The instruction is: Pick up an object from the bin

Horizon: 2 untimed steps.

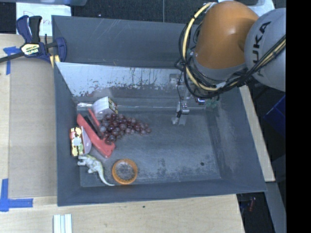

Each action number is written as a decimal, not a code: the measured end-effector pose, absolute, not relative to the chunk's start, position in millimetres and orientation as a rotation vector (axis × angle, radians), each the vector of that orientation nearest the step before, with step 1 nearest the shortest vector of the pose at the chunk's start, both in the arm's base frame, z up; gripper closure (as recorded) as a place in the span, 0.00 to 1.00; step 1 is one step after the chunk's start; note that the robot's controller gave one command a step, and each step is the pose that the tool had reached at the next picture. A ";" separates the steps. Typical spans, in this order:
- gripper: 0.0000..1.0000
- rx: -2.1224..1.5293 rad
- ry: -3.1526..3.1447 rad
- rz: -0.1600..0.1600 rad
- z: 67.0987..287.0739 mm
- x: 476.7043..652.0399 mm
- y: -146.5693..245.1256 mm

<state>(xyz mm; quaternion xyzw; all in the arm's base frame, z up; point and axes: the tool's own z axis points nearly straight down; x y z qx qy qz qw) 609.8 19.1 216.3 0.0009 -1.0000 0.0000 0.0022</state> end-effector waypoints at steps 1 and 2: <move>0.00 0.002 -3.146 0.000 221.1 611.4 19.0; 0.00 -0.252 -3.137 -0.002 157.9 607.7 51.4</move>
Offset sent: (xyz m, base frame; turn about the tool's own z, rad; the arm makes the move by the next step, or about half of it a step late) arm -0.0091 0.0768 -0.1463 0.3748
